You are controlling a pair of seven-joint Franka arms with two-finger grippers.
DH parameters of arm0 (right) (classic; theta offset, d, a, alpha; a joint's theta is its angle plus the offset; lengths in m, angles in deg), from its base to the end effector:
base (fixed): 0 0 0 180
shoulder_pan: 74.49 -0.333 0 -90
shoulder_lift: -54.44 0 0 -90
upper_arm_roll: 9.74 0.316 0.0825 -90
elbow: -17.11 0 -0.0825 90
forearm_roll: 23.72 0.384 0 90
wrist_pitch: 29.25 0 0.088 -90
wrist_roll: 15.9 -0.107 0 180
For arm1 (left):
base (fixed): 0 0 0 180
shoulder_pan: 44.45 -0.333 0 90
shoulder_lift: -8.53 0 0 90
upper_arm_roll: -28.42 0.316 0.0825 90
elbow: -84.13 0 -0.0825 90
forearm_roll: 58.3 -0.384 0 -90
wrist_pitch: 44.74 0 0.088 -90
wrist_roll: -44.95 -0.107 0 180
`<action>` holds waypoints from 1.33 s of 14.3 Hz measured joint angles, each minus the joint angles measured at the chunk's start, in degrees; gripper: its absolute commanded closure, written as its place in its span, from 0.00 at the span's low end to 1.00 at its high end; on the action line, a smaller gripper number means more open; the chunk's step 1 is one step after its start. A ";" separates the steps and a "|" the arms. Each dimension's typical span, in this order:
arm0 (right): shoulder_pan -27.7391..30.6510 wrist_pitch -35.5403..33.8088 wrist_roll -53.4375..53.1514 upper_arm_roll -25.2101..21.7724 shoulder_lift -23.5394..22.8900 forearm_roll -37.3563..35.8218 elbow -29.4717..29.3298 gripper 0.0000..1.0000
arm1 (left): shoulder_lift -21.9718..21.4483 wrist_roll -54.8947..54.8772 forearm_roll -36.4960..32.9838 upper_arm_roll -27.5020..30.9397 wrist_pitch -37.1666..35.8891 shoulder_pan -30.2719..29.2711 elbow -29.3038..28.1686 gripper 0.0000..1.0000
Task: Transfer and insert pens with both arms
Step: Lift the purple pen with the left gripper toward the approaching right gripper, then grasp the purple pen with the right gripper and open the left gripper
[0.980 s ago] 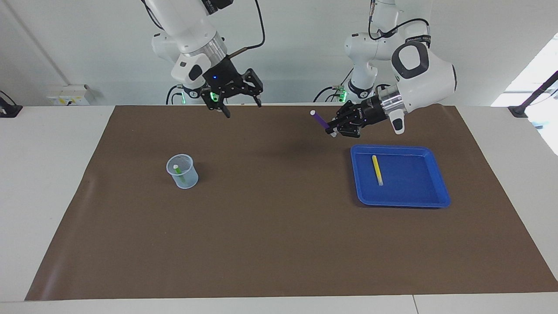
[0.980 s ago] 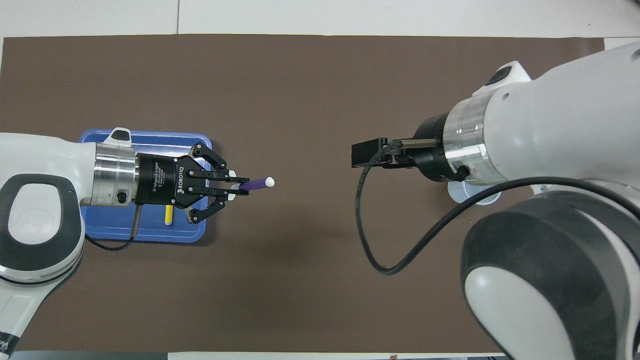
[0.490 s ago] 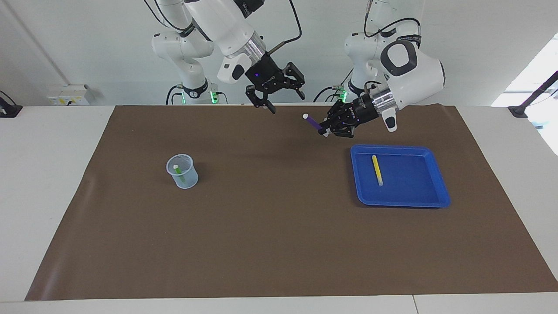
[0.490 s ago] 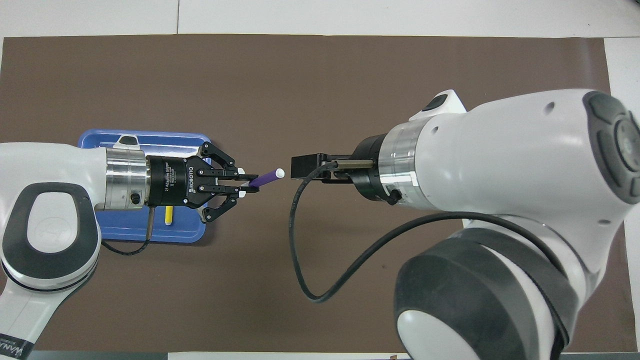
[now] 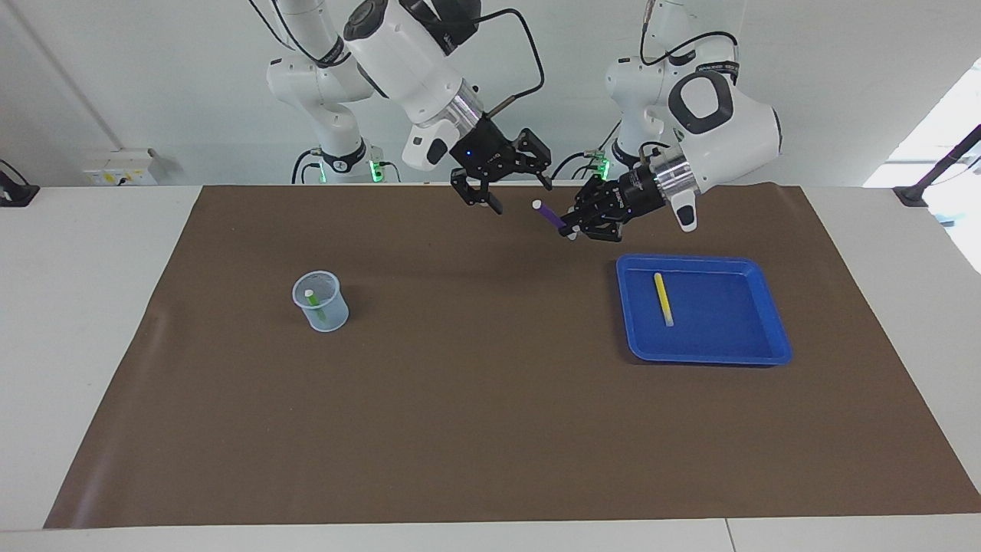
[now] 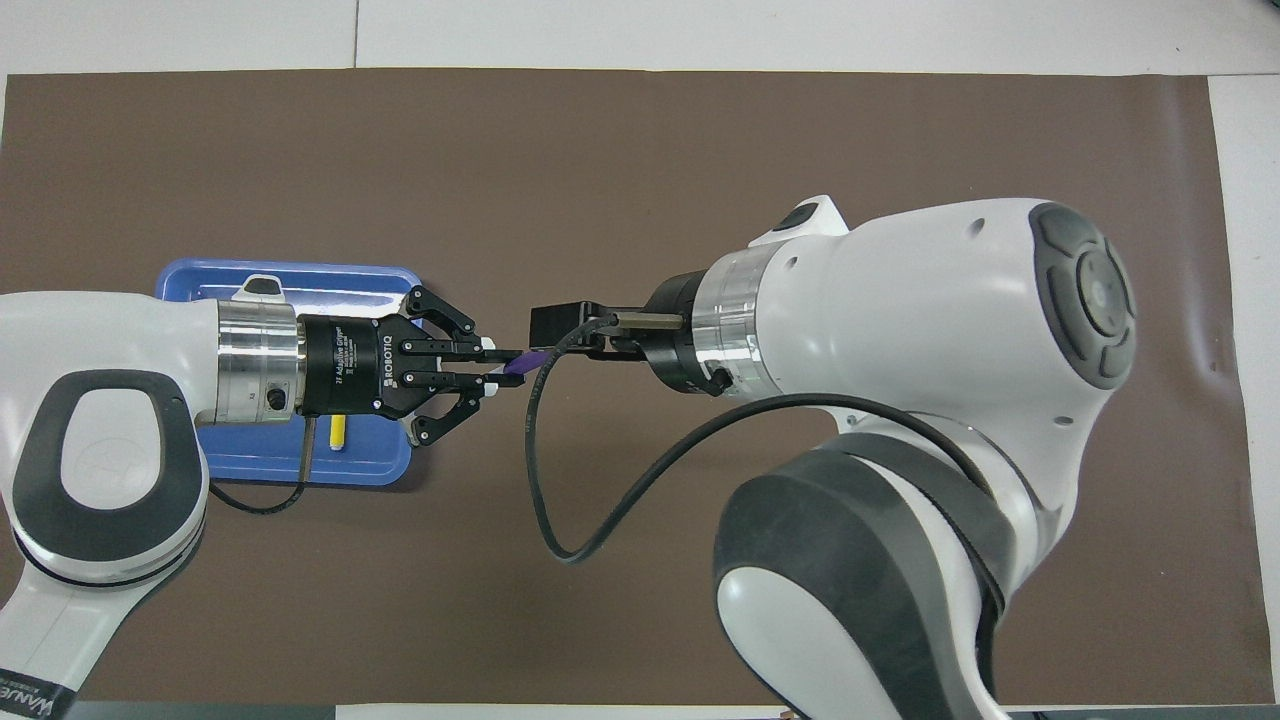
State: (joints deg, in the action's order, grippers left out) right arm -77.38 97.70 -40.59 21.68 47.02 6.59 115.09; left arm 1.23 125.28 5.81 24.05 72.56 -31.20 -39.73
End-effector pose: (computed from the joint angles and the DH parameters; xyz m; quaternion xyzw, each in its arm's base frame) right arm 0.5235 0.3556 0.5629 -0.9446 0.0421 -0.0303 0.3240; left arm 0.4854 -0.2070 0.4801 0.6004 0.6477 -0.3495 0.3129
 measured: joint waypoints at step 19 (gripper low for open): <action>0.00 -0.75 -0.93 1.28 -0.27 -0.41 -0.06 1.00 | -0.33 0.72 0.06 0.03 0.29 0.01 -0.23 0.01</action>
State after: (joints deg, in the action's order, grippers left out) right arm -77.38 96.94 -41.53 22.96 46.76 6.19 115.03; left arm 0.90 126.00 5.87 24.08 72.85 -31.19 -39.96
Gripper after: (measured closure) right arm 0.824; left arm 0.837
